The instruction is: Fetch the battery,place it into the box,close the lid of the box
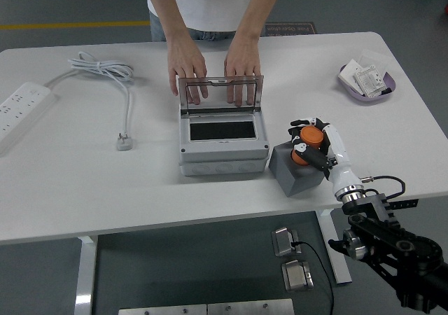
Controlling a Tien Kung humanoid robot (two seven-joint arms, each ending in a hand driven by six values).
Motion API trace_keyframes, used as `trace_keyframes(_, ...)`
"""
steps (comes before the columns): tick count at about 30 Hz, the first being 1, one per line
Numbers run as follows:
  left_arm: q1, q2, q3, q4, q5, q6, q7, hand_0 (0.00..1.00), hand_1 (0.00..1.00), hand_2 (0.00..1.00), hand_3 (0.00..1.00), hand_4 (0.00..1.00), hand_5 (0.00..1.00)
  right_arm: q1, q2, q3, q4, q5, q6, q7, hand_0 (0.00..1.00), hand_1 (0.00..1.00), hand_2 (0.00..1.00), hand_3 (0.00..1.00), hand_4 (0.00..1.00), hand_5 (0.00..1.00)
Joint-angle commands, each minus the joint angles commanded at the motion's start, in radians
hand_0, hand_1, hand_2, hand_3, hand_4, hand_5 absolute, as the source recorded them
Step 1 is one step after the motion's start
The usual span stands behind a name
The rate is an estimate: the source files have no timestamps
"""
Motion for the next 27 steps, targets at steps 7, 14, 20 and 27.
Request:
trace_keyframes(7, 0.001, 0.002, -0.002, 0.000, 0.001, 0.001, 0.000, 0.615, 0.620, 0.592, 0.601, 0.620, 0.215, 0.004, 0.000, 0.003, 0.005, -0.005, -0.006, 0.001, 0.575, 0.577, 0.538, 0.526, 0.014, 0.002)
trace_keyframes(14, 0.000, 0.002, -0.001, 0.000, 0.000, 0.000, -0.001, 0.615, 0.619, 0.593, 0.602, 0.621, 0.216, 0.010, -0.001, 0.008, 0.015, -0.014, -0.014, 0.000, 0.581, 0.587, 0.550, 0.520, 0.002, 0.002)
trace_keyframes(20, 0.002, 0.003, -0.013, 0.000, 0.011, 0.001, 0.004, 0.615, 0.619, 0.594, 0.604, 0.621, 0.213, 0.014, -0.003, 0.009, 0.033, -0.019, -0.035, -0.004, 0.582, 0.587, 0.558, 0.516, 0.002, 0.002)
trace_keyframes(27, 0.003, 0.004, -0.023, 0.000, 0.019, 0.001, 0.007, 0.615, 0.619, 0.594, 0.604, 0.622, 0.215, 0.014, -0.006, 0.007, 0.059, -0.023, -0.043, -0.014, 0.543, 0.571, 0.559, 0.496, 0.013, 0.002)
